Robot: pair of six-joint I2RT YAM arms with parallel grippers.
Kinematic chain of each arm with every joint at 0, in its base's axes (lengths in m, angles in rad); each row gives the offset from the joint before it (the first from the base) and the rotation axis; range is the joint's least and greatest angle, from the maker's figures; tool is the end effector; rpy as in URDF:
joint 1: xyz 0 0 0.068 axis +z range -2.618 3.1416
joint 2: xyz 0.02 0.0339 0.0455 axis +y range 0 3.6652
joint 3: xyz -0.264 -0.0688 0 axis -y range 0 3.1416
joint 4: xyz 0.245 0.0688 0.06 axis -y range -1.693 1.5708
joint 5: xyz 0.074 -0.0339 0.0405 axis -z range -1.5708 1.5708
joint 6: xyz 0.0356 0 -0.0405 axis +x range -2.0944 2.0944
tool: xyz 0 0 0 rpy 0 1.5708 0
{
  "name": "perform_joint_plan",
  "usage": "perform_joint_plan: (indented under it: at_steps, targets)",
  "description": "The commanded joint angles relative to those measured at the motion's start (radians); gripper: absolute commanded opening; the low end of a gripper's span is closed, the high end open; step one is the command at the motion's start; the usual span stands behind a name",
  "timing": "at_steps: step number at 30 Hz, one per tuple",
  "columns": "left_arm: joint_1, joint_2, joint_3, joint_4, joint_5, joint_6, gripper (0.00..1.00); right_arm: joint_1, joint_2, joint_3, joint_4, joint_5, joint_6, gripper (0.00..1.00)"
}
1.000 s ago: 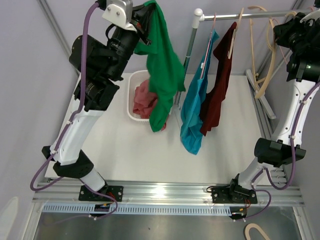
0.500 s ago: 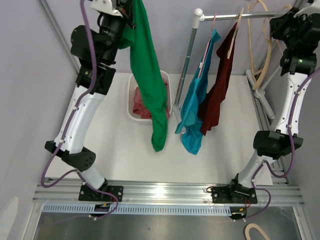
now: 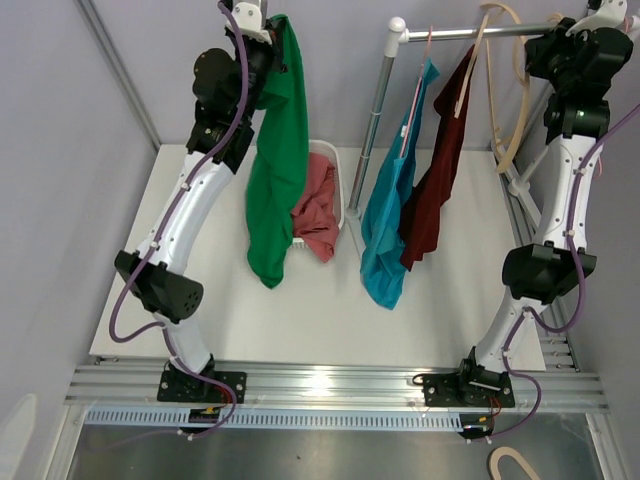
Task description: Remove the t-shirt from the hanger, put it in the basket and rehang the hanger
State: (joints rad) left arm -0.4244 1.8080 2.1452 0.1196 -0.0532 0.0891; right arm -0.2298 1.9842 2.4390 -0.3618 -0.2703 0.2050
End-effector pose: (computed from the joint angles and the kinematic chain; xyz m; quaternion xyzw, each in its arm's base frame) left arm 0.3577 -0.1596 0.5561 0.1124 0.5169 -0.1277 0.8390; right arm 0.4186 -0.0882 0.5268 0.0467 0.6731 0.0817 0.7335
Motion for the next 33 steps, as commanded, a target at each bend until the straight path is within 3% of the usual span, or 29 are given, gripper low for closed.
perform_joint_plan:
  at_steps: [1, 14, 23, 26, 30, 31, 33]
  targets:
    - [0.013, -0.006, 0.010, 0.101, 0.015, -0.035, 0.01, 0.010, 0.016, 0.074, 0.058, 0.022, -0.018, 0.00]
    - [0.016, -0.030, -0.177, 0.112, 0.090, -0.186, 0.01, 0.026, -0.090, -0.063, -0.028, 0.106, -0.068, 0.00]
    - [0.015, 0.011, -0.330, 0.095, 0.047, -0.256, 0.01, 0.020, -0.200, -0.222, -0.057, 0.126, -0.099, 0.01]
    - [0.013, 0.036, -0.353, 0.048, 0.018, -0.275, 0.01, 0.018, -0.232, -0.256, -0.074, 0.138, -0.111, 0.27]
    - [-0.014, 0.048, -0.401, -0.006, -0.042, -0.270, 0.01, 0.014, -0.272, -0.285, -0.084, 0.160, -0.108, 0.29]
    - [-0.020, 0.047, -0.415, -0.014, -0.071, -0.270, 0.03, 0.012, -0.280, -0.279, -0.107, 0.163, -0.110, 0.32]
    - [-0.039, 0.048, -0.465, -0.024, -0.102, -0.276, 0.22, 0.014, -0.304, -0.265, -0.147, 0.202, -0.108, 0.43]
